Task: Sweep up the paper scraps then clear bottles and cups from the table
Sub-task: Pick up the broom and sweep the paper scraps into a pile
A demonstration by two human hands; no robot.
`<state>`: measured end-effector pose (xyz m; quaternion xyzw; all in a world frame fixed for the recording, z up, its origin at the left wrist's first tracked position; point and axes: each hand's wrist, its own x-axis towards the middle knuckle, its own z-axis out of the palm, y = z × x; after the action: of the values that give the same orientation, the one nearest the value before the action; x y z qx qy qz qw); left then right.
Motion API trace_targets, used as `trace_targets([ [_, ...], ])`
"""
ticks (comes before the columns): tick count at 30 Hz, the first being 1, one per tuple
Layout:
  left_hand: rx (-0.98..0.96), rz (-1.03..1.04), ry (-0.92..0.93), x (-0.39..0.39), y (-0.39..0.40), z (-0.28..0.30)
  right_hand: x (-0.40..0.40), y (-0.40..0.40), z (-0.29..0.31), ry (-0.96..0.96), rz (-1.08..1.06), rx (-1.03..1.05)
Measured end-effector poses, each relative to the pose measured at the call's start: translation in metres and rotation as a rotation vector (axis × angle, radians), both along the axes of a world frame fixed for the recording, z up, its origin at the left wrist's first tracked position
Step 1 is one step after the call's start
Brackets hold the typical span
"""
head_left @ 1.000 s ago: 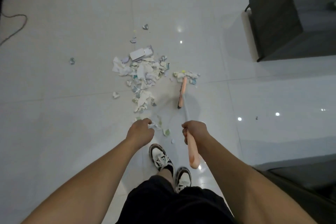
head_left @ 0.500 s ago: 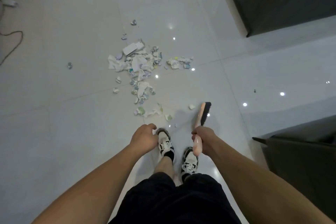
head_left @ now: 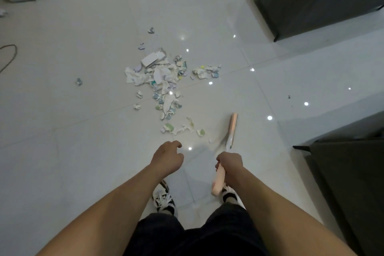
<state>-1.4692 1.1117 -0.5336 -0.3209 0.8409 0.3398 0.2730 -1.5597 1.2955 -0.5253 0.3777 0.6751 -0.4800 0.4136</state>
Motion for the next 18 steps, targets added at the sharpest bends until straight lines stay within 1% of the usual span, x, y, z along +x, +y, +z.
trace_targets([
  [3, -0.018, 0.025, -0.014, 0.036, -0.046, 0.0, 0.034, -0.038, -0.006, -0.05, -0.073, -0.02],
  [6, -0.061, 0.072, -0.054, 0.078, -0.097, 0.001, 0.069, -0.099, -0.001, -0.102, -0.131, -0.149],
  [10, -0.075, 0.121, -0.081, 0.116, -0.143, 0.0, 0.084, -0.165, 0.013, -0.123, -0.043, -0.253],
  [15, -0.046, 0.177, -0.047, 0.131, -0.174, 0.002, 0.074, -0.2, 0.031, -0.133, 0.025, -0.257],
  [18, -0.021, 0.219, -0.022, 0.126, -0.184, 0.007, 0.079, -0.212, 0.043, -0.113, 0.114, -0.207],
])
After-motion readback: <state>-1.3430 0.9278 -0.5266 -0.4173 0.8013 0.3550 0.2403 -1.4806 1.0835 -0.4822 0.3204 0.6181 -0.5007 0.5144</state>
